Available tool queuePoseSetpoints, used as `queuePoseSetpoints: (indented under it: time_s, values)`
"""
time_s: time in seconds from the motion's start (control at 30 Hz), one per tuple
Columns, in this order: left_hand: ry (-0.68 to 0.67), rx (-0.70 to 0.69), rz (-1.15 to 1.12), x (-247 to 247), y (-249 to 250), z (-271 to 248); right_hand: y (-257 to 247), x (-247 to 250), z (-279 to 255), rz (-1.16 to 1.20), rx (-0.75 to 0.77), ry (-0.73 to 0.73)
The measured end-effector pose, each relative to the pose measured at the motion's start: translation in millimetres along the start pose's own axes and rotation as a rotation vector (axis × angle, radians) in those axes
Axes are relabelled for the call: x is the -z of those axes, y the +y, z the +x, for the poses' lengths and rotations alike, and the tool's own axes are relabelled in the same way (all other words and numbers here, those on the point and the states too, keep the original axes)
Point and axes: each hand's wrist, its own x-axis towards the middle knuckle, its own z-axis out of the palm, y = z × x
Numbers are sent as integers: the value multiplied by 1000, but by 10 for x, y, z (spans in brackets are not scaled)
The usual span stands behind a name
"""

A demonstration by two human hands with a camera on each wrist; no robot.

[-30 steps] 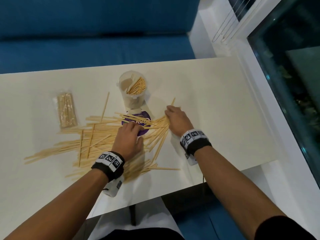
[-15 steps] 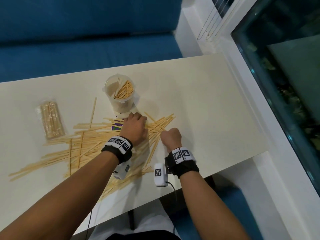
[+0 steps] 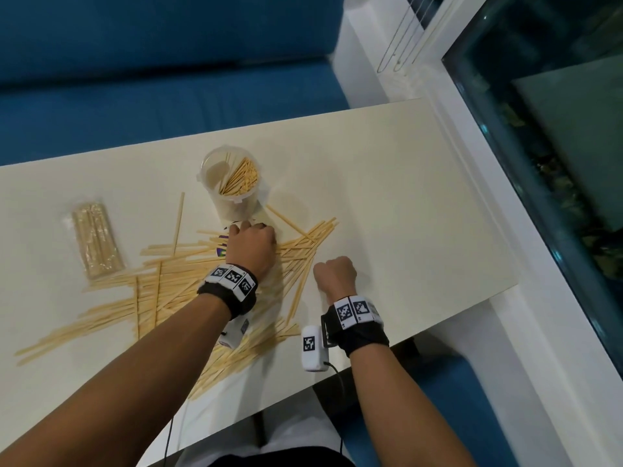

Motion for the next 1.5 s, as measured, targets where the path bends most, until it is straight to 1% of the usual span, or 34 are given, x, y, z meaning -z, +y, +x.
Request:
queuePoseSetpoints:
  time_s: [0.07,0.17,0.23,0.3,0.4,0.43,0.5,0.67,0.8,0.9,1.03,1.1,1.2,1.3,1.4,1.5]
  values:
    - [7,-22,-45,-8,-1,-19,-49,-48,-61,22,-7,-29]
    - [-6,-67,-212,-66,-11,-18,-118,-193,-61,116,-17,-34]
    - [-15,-62,-302,-97,-6,-5,-176,-236,-86,188,-4,-47]
    - [-7,-47,-345,-110,0,-12,-221,-249,-118,210,-13,-35]
    - [44,-31,-348,-106,-22,-30,-238,-259,-139,184,-22,32]
    - [41,-29,-361,-104,-31,-30,-263,-295,-168,176,-24,44]
    - [10,-28,-408,-98,-35,-25,-336,-377,-200,163,-31,48]
    - [-80,-28,-456,-104,-15,-49,-565,-476,-189,149,16,76]
    - [-90,17,-566,-94,-55,-46,-607,-515,-161,163,-5,106]
    - [-72,4,-630,-80,-77,-61,-585,-558,-116,180,-23,124]
    - [-70,28,-682,-116,-116,-81,-577,-541,-36,128,-21,111]
    - [-74,32,-678,-135,-134,-83,-590,-530,-12,76,9,102]
    - [-79,5,-648,-109,-133,-100,-596,-605,-16,-76,81,96]
    - [-96,8,-655,-78,-150,-122,-575,-682,-36,-220,112,105]
    - [-89,24,-679,-73,-225,-149,-531,-706,11,-114,59,101]
    - [-77,40,-705,-40,-276,-172,-449,-629,69,101,43,122]
